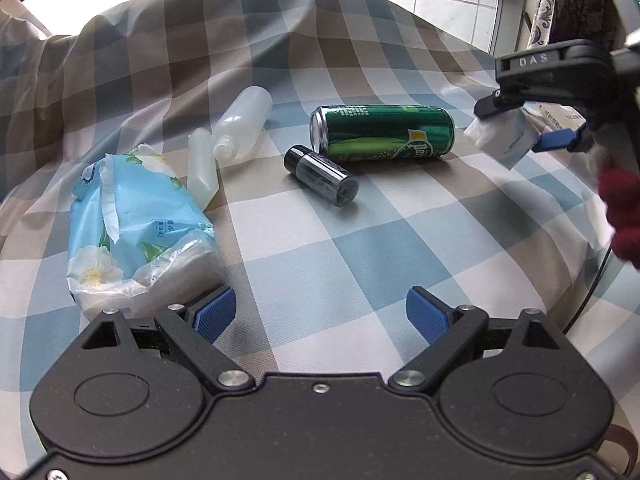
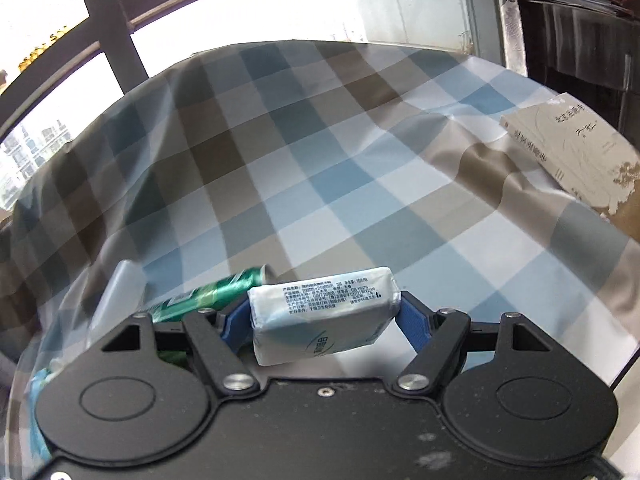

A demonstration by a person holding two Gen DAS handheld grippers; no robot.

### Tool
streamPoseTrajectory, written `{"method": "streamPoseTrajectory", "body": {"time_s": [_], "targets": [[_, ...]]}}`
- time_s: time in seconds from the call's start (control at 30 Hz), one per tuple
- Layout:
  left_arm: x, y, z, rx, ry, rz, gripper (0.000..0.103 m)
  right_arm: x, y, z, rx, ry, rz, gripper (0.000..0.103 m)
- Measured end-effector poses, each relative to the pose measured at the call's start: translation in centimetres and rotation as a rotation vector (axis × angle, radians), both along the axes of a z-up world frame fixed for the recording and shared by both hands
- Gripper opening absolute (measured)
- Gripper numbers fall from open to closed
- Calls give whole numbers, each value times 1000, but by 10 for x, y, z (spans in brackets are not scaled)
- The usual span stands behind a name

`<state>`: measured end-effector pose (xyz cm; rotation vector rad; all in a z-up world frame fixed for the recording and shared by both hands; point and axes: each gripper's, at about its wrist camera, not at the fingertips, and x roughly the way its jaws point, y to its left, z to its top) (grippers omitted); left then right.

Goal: Organize soft objects
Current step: 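Lift the soap bar with the right gripper and carry it away from the bottles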

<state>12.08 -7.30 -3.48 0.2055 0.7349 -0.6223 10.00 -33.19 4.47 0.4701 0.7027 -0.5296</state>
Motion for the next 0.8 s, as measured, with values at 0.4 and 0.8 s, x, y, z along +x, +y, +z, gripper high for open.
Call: {"method": "streamPoseTrajectory", "body": {"time_s": [0.4,0.8], "targets": [[-7,-19,19,129,-215,-59,90,-30,32,5,7,-110,151,75],[80,-70,18,282,-134,-323,89,-38,26,10,87,-131,182,75]]}}
